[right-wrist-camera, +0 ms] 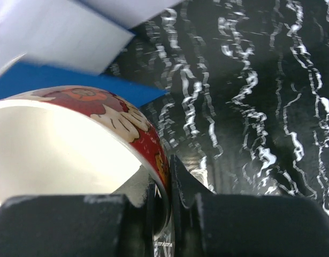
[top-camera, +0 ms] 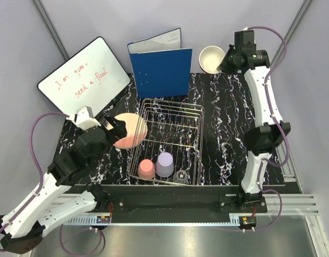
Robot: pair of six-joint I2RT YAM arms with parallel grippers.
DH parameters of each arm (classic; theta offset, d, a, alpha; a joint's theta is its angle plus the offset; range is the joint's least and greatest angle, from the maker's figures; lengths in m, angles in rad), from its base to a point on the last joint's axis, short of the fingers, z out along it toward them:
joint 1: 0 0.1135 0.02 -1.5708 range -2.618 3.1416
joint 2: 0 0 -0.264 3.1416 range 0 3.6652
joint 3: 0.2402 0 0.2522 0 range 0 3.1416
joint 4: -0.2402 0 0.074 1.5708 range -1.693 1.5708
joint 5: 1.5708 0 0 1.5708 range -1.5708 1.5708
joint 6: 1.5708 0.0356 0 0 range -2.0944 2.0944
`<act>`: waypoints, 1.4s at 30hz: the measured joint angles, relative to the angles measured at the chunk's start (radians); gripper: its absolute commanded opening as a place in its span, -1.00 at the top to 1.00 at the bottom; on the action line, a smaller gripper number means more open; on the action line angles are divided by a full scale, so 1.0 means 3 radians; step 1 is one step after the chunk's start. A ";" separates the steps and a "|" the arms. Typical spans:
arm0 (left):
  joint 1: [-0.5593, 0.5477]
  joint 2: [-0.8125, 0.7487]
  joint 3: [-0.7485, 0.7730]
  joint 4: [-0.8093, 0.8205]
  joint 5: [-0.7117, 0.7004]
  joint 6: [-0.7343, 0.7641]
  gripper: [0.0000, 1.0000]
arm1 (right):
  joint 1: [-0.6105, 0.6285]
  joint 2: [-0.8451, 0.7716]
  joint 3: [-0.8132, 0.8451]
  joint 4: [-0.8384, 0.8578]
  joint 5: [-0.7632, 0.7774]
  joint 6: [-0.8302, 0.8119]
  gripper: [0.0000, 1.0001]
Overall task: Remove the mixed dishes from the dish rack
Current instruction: Place the bowl at the center of the board.
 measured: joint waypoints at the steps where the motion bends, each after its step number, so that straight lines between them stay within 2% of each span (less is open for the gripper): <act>1: 0.0000 0.0003 -0.0015 0.0001 0.0024 -0.0006 -0.98 | -0.0058 0.0134 0.0062 -0.0014 -0.0001 0.0013 1.00; 9: 0.0000 0.0020 -0.0146 0.0114 0.0125 -0.0020 -0.98 | -0.0261 0.1452 0.0544 -0.0075 -0.0080 0.0050 1.00; 14: 0.0000 0.0195 -0.0179 0.0182 0.0154 -0.0019 -0.98 | -0.0261 0.1923 0.0774 -0.0107 -0.0244 0.0130 1.00; 20: 0.0000 0.0421 -0.0201 0.0252 0.0184 -0.0020 -0.98 | -0.0261 0.1973 0.0720 -0.0032 -0.0303 0.0186 1.00; 24: 0.0001 0.0472 -0.0233 0.0273 0.0203 -0.0020 -0.98 | -0.0261 0.1973 0.0487 0.0088 -0.0295 0.0187 1.00; 42: 0.0000 0.0601 -0.0287 0.0394 0.0364 -0.0056 -0.98 | -0.0259 0.1976 0.0381 -0.0146 -0.0131 0.0113 1.00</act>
